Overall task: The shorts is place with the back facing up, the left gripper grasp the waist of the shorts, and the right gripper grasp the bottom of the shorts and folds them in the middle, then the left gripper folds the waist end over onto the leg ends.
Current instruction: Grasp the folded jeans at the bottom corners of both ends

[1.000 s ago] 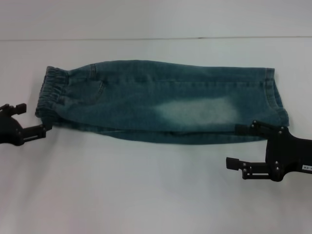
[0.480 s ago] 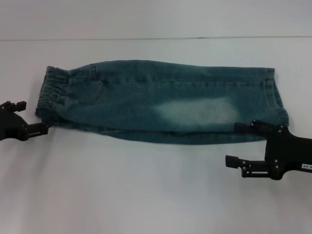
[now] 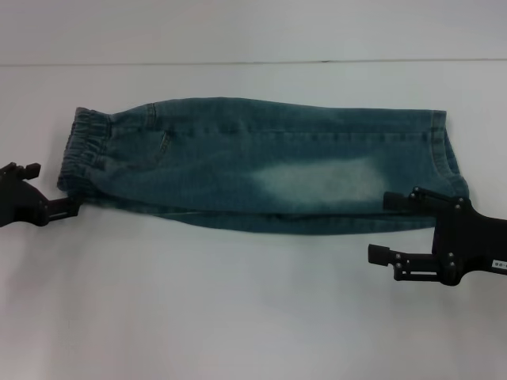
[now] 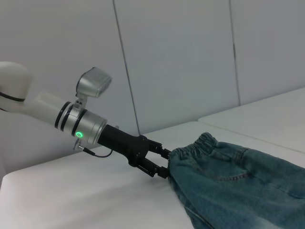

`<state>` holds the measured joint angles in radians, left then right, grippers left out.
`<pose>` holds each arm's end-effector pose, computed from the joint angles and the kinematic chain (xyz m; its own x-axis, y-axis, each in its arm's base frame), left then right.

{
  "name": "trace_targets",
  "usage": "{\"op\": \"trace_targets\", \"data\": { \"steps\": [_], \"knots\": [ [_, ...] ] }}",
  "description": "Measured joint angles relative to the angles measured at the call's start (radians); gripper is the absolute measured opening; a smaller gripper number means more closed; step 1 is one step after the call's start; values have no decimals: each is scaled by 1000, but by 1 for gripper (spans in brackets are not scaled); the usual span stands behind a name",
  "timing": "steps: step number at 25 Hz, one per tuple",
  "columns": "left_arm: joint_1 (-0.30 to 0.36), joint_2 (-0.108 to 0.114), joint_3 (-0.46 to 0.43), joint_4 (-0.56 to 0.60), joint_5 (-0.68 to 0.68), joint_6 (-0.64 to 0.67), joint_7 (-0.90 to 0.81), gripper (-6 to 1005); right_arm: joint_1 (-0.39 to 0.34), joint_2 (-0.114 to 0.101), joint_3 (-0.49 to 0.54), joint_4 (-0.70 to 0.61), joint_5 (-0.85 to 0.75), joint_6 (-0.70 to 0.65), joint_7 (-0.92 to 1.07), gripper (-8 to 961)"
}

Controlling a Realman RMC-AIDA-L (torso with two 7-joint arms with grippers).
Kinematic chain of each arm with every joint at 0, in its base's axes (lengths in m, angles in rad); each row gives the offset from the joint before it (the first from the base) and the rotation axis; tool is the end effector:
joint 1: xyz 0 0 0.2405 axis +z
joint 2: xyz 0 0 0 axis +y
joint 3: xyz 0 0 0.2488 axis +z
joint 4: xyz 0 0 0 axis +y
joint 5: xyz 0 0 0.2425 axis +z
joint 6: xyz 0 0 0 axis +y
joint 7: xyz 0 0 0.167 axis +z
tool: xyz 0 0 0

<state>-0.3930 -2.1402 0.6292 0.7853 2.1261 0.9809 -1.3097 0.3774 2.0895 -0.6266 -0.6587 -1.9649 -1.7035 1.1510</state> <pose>-0.3801 0.3789 0.0184 0.8420 0.4426 0.3085 0.5221 -0.5239 -0.6730 0.2994 0.3052 -0.0068 0.7874 -0.2250 -0.5739 -0.3905 -0.9024 -0.1820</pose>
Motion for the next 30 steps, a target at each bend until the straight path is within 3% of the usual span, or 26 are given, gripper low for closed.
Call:
{"op": "trace_targets", "data": {
  "steps": [12,29,30],
  "knots": [
    [-20,2,49,-12,0,6,2,902,4,1,3,10,0,0,1,874],
    [-26,2,50,-26,42,-18,-19,892,8,1,4,13,0,5,10,854],
    [-26,2,50,-25,42,-13,-19,852,8,1,4,13,0,6,10,852]
  ]
}}
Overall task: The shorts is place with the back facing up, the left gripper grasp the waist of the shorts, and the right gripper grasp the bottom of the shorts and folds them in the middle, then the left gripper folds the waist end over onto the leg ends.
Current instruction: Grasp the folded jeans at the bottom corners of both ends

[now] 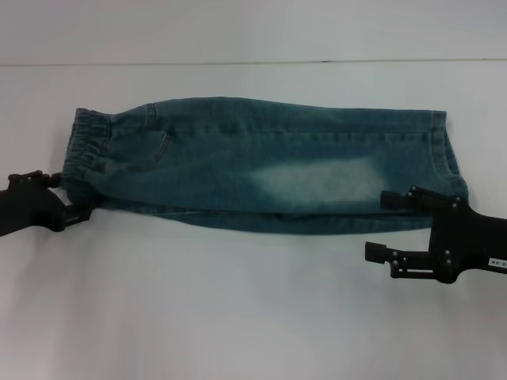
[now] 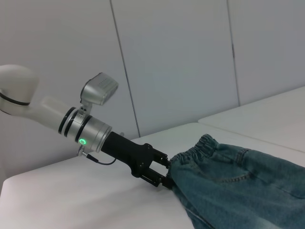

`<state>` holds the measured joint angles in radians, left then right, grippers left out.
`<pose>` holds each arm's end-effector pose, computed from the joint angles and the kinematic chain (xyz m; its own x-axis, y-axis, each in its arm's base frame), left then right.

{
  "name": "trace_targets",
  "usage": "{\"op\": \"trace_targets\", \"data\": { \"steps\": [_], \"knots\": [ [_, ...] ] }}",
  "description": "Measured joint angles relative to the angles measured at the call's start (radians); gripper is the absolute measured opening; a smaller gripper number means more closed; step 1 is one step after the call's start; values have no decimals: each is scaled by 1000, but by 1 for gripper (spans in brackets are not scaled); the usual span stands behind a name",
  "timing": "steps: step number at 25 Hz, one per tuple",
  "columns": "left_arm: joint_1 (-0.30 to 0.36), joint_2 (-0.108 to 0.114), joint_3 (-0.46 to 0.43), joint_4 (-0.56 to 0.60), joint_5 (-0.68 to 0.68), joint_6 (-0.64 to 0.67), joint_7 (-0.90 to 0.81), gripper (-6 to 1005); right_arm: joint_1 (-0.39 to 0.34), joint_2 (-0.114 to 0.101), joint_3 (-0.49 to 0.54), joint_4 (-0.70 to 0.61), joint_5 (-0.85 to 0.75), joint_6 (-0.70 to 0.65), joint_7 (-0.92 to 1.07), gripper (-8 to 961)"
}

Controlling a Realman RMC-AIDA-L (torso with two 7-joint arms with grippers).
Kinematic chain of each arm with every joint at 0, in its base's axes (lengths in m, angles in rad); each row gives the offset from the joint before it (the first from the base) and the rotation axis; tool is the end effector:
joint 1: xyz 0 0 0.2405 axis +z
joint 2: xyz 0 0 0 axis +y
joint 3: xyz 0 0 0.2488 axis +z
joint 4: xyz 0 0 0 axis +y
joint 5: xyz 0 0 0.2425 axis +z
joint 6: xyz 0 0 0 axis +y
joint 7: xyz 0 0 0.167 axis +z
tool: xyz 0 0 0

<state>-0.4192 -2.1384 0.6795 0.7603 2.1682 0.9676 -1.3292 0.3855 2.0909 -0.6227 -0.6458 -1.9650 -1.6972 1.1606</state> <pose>-0.3721 0.3840 0.0021 0.8579 0.4472 0.2533 0.4934 -0.5788 -0.6493 0.2980 0.3069 -0.0094 0.7785 -0.2376 -0.5810 -0.4030 -0.8988 -0.1725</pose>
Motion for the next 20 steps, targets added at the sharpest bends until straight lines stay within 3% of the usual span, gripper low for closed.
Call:
{"op": "trace_targets", "data": {
  "steps": [12,18,20],
  "knots": [
    [0,2,-4,19,-16,67,6,367,1,0,0,11,0,17,2,838],
    [-14,-2,-6,13,-16,72,2,175,4,0,0,13,0,18,1,831],
    [-20,-2,-4,14,-16,83,-6,161,6,0,0,15,1,18,-2,829]
  ]
}}
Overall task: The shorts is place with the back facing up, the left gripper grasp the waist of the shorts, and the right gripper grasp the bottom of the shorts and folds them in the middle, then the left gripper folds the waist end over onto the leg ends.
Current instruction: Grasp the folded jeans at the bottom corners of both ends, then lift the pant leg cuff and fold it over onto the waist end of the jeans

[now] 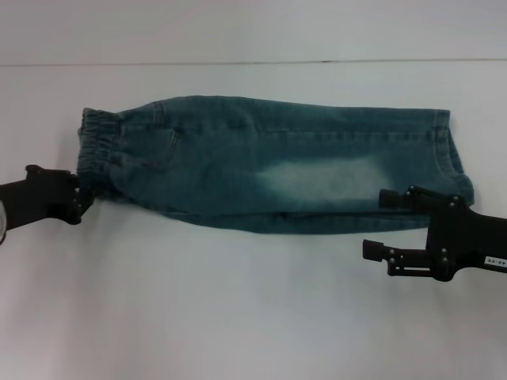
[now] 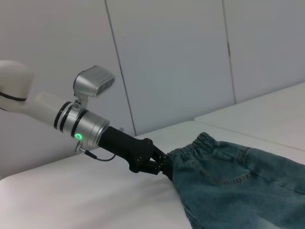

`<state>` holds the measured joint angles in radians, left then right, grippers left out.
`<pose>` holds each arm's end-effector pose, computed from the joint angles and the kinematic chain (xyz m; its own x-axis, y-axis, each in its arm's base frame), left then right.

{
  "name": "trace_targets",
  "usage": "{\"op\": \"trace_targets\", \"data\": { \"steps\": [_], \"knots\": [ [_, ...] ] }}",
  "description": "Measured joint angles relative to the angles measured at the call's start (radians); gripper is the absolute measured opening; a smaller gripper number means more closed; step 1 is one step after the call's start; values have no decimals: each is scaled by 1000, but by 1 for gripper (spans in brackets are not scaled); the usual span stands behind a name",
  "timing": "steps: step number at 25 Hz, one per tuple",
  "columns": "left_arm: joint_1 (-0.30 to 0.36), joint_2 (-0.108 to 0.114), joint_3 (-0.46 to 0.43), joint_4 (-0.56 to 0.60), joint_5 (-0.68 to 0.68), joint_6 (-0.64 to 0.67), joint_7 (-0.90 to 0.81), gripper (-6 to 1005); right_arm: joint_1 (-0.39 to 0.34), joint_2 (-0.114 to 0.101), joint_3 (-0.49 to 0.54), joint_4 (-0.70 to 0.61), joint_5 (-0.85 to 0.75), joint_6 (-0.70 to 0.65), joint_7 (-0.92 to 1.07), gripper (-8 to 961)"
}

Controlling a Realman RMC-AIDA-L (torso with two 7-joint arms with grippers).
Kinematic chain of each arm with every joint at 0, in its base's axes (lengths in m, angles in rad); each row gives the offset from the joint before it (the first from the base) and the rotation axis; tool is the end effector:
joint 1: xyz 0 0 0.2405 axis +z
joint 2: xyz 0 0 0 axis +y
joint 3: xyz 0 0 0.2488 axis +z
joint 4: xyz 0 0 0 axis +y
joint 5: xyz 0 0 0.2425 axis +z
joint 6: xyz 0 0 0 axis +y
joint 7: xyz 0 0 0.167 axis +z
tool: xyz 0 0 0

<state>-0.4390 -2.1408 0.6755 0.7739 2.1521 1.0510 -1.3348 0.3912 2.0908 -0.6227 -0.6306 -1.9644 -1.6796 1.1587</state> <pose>-0.3519 0.3875 -0.0011 0.8660 0.4093 0.2873 0.4961 -0.6306 -0.5969 0.2987 0.3090 -0.0124 0.7763 -0.2449 -0.5809 -0.4128 -0.8939 -0.1749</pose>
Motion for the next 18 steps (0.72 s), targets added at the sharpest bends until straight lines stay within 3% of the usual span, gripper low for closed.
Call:
{"op": "trace_targets", "data": {
  "steps": [9,18],
  "knots": [
    [-11,-3,3,71,3,88,-70,85,0,0,0,10,19,0,-8,818],
    [-22,-4,5,229,11,252,-201,81,3,0,11,27,39,3,-15,807]
  ]
}}
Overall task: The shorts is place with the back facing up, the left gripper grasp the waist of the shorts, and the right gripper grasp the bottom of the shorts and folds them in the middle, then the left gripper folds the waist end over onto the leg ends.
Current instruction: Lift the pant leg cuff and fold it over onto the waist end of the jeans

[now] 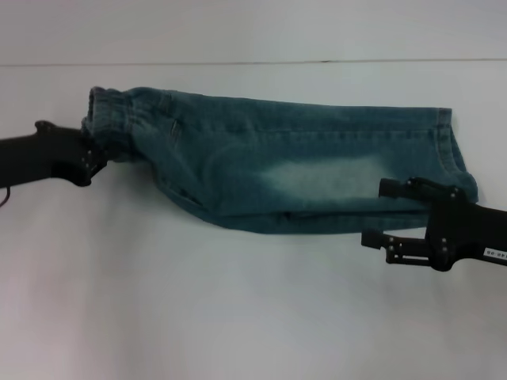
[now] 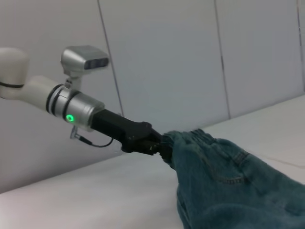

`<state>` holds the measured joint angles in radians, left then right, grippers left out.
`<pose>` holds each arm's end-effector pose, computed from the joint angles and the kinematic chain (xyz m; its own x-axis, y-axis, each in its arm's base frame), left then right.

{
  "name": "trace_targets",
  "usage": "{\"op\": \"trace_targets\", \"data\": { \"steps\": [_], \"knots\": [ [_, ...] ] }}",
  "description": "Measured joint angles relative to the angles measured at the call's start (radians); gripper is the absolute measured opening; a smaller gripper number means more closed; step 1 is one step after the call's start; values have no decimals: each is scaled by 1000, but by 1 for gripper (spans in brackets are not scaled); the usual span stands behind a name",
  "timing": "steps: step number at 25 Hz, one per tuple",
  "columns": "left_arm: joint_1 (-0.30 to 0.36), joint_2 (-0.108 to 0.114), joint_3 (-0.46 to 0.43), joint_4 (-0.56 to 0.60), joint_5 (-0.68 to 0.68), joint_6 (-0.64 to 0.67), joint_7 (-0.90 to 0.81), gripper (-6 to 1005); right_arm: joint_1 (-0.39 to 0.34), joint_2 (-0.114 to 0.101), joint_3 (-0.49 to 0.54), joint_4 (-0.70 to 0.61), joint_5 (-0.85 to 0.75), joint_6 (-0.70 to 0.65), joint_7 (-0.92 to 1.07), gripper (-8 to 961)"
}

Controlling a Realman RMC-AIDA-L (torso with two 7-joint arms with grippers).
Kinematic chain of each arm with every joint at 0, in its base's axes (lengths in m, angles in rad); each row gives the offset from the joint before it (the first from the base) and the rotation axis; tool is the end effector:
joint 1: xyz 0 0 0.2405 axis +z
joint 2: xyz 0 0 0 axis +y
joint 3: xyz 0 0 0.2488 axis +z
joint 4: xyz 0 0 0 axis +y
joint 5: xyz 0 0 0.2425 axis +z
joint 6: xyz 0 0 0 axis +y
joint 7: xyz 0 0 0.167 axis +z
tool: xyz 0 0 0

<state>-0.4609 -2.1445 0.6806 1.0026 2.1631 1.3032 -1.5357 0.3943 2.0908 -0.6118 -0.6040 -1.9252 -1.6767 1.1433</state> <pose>-0.2921 0.3967 0.0361 0.8640 0.3532 0.3587 0.4971 -0.7111 -0.4972 0.2963 0.3113 -0.0119 0.7514 -0.2300 -0.6184 -0.4246 -0.8859 -0.1865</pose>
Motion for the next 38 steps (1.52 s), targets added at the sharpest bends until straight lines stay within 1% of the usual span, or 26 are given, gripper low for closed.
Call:
{"op": "trace_targets", "data": {
  "steps": [3,9,14,18,21,24,29,34,38],
  "knots": [
    [-8,1,10,42,3,43,-45,79,-2,0,6,10,23,2,0,804],
    [-18,6,71,71,6,56,-89,79,-1,-2,18,22,37,33,9,797],
    [-39,10,78,79,13,80,-113,80,10,0,20,31,51,98,7,791],
    [-55,16,79,94,13,120,-141,78,16,1,19,45,104,177,0,786],
    [-60,17,79,116,14,142,-161,76,30,1,15,49,120,229,-7,641],
    [-69,18,76,136,14,176,-179,75,60,2,11,76,132,286,-19,504],
    [-87,18,71,169,7,221,-205,72,158,5,9,183,141,440,-94,301],
    [-119,21,68,192,5,258,-262,70,261,11,7,309,159,578,-208,60],
    [-150,21,75,209,4,281,-304,71,331,11,-12,386,163,666,-247,37]
  ]
}}
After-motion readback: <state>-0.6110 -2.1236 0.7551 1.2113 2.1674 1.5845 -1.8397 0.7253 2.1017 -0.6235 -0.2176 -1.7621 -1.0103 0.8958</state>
